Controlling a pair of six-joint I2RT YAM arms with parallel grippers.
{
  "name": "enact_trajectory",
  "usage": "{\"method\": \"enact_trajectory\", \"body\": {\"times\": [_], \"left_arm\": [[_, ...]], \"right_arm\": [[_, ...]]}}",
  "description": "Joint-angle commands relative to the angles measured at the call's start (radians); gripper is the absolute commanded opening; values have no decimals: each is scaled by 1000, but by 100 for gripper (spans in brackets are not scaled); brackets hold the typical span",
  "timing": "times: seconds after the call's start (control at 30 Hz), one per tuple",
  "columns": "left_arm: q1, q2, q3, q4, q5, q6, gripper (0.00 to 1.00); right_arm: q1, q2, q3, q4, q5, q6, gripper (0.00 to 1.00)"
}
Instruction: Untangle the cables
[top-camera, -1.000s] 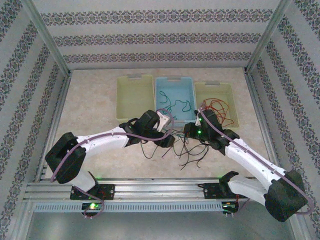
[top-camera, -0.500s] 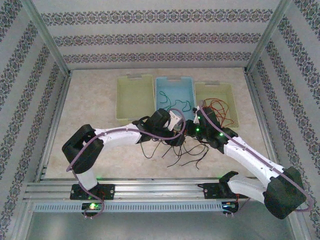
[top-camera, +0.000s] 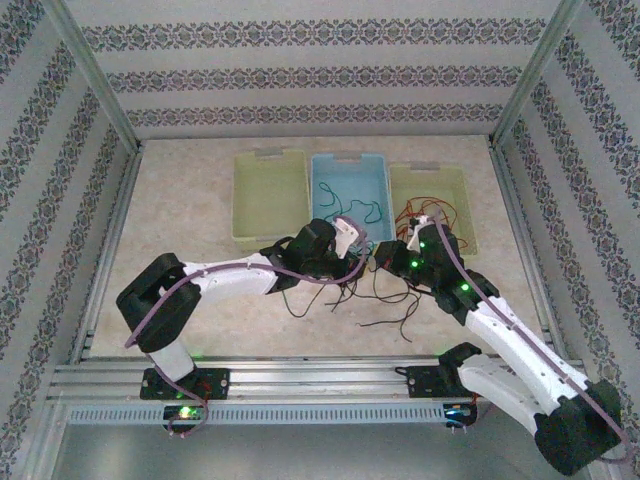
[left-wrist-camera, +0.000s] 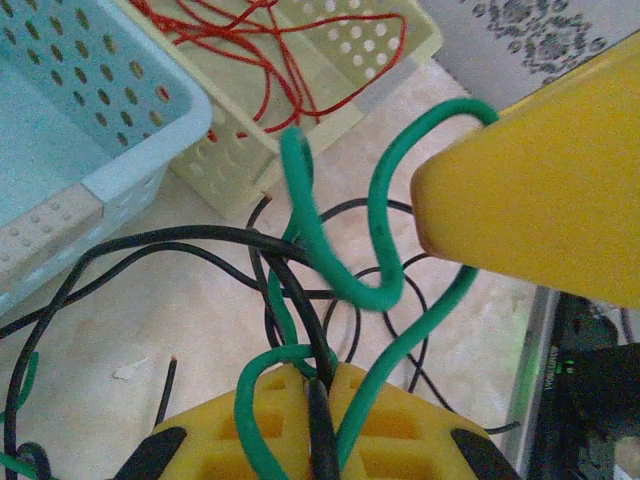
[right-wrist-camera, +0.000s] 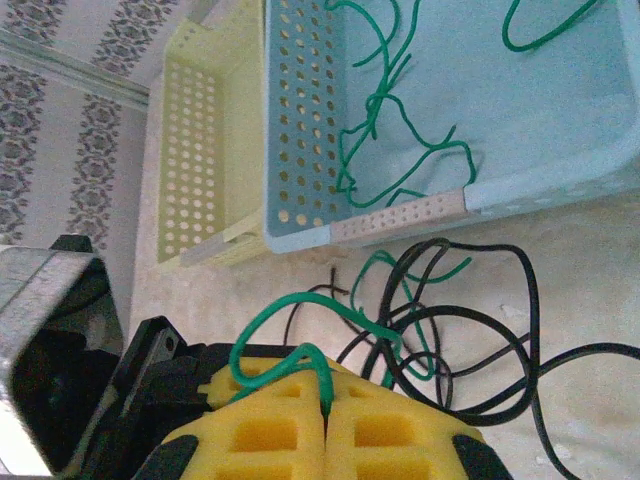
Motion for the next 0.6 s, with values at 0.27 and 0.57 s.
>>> {"method": "enact_trajectory", "body": {"times": [0.27, 0.57], "left_arm": [[76, -107, -158, -190, -112, -2, 0], [86, -117, -170, -250, -165, 5, 0]], "right_arm": [[-168, -124, -29, -175, 254, 40, 0], [-185, -83, 60, -275, 343, -67, 0]]}}
